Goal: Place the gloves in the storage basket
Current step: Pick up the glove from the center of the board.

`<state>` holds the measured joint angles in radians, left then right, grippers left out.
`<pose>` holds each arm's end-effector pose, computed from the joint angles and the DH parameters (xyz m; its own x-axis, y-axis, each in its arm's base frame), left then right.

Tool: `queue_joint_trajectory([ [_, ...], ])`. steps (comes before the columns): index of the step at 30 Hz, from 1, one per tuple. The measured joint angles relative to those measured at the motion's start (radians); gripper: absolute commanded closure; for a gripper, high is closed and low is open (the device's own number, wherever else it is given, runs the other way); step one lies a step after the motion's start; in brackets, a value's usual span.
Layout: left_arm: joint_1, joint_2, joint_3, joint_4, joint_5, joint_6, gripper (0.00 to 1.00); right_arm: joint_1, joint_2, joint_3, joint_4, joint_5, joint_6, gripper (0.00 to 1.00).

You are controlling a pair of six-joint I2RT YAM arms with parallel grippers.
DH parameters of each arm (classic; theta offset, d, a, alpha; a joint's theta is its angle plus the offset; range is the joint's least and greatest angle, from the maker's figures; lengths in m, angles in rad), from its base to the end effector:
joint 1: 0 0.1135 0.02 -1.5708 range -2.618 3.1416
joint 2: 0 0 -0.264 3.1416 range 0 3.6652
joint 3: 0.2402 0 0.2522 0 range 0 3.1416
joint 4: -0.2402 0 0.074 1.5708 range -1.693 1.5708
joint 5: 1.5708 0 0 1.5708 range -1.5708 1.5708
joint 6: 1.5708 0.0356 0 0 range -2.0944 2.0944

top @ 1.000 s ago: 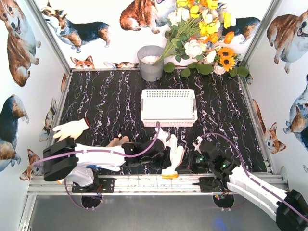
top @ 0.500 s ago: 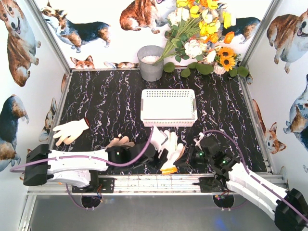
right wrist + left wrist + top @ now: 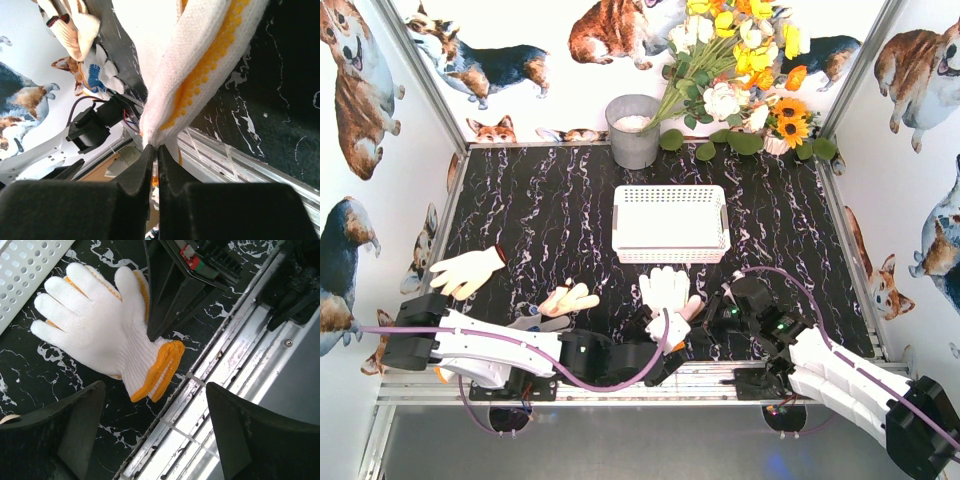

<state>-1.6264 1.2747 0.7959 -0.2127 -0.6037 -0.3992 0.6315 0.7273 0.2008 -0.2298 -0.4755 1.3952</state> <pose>0.0053 -0.2683 0.2405 -0.2963 0.4347 -0.8504 0.7935 0.6076 0.0342 0.1047 0.0967 0.1453 -0.8782 0.4422 0.1823 0.4067 0.4899 0.7711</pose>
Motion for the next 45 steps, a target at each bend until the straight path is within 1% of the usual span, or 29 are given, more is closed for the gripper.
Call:
queue_joint_trajectory([
  [9,0.005,0.077,-0.002,0.105,-0.014,0.031,0.19,-0.004,0.001,0.003,0.024,0.002,0.047,1.0],
  [17,0.06,0.128,-0.022,0.18,0.025,0.045,0.17,-0.005,0.001,0.014,0.042,0.002,0.056,1.0],
  [22,0.114,0.181,-0.022,0.203,0.054,0.066,0.18,-0.005,0.001,0.014,0.052,0.001,0.063,1.0],
  [25,0.129,0.201,-0.022,0.213,0.07,0.083,0.22,-0.006,0.001,0.014,0.055,0.001,0.074,1.0],
  [26,0.129,0.205,-0.022,0.214,0.073,0.087,0.24,-0.006,0.001,0.014,0.056,0.001,0.076,1.0],
  [31,0.129,0.236,-0.022,0.214,0.092,0.121,0.48,-0.007,0.002,0.014,0.061,0.001,0.084,1.0],
  [40,0.129,0.243,-0.022,0.184,0.085,0.163,0.94,-0.012,0.01,0.014,0.076,0.0,0.093,1.0],
  [42,0.129,0.241,-0.022,0.18,0.077,0.155,1.0,-0.012,0.01,0.014,0.076,0.003,0.095,0.87],
  [43,0.129,0.238,-0.022,0.177,0.072,0.15,1.0,-0.013,0.007,0.014,0.074,0.005,0.096,0.71],
  [45,0.129,0.229,-0.022,0.169,0.059,0.135,1.0,-0.014,-0.001,0.014,0.071,0.009,0.1,0.54],
])
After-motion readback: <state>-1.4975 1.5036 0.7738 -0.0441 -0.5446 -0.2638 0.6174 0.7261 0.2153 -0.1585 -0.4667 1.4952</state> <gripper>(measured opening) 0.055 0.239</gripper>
